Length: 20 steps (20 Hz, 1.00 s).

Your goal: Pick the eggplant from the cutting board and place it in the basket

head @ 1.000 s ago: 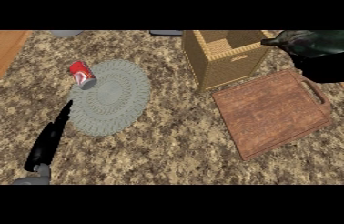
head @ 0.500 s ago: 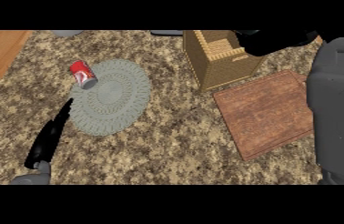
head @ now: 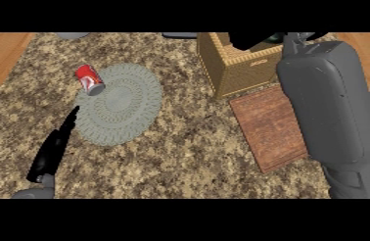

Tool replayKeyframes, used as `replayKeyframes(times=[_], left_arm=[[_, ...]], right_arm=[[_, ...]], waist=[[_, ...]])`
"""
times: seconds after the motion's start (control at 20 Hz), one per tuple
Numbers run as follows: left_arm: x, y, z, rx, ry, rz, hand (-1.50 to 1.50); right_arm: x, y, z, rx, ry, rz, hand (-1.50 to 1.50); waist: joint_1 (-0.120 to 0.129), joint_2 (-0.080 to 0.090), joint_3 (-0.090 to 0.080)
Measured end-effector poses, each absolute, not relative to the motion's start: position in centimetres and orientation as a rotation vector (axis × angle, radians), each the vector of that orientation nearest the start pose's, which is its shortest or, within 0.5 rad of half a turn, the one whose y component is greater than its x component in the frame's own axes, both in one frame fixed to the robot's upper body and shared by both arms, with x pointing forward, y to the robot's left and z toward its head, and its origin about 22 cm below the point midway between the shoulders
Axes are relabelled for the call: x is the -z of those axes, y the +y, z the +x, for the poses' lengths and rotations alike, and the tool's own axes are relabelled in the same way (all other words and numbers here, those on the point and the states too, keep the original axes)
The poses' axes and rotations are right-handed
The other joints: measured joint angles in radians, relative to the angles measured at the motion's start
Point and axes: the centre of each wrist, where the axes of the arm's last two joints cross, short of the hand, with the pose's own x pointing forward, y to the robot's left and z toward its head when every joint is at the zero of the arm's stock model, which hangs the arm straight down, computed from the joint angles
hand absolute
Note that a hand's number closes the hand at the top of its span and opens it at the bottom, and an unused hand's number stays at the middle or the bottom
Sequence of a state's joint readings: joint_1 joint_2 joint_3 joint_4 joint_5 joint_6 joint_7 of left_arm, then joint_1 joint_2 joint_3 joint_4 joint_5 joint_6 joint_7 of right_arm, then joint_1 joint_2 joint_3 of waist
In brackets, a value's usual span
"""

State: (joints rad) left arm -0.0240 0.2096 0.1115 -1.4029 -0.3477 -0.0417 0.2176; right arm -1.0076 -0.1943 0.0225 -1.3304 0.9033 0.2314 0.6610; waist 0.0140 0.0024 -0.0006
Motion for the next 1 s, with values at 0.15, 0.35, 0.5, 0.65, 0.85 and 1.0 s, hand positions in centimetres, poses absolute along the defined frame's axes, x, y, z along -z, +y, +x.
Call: replayKeyframes(times=[0.15, 0.35, 0.5, 0.65, 0.85, 1.0], left_arm=[[1.8, 30.5, 24.3, 0.319, -1.159, 0.485, 0.0], [1.5, 30.6, 23.9, 0.322, -1.158, 0.475, 0.0], [1.3, 30.6, 24.3, 0.323, -1.159, 0.48, 0.0], [0.9, 30.7, 24.7, 0.322, -1.158, 0.477, 0.0], [1.3, 30.4, 24.7, 0.317, -1.157, 0.479, 0.0], [1.3, 30.5, 24.9, 0.31, -1.15, 0.483, 0.0]], right_arm=[[-24.4, -13.2, 39.9, -0.731, -1.449, -1.067, -1.5], [-22.6, -12.6, 41.7, -0.702, -1.453, -1.033, -1.5], [-22.2, -12.0, 42.5, -0.669, -1.488, -1.028, -1.5], [-21.7, -12.3, 42.9, -0.564, -1.542, -1.018, -1.5], [-22.8, -13.5, 43.4, -0.379, -1.572, -1.005, -1.5], [-23.0, -15.7, 43.5, -0.251, -1.556, -0.994, -1.5]], waist=[[0.002, 0.001, 0.0], [0.005, 0.002, 0.0], [0.003, 0.002, 0.0], [0.003, 0.002, 0.0], [0.0, 0.001, 0.001], [-0.007, -0.001, 0.0]])
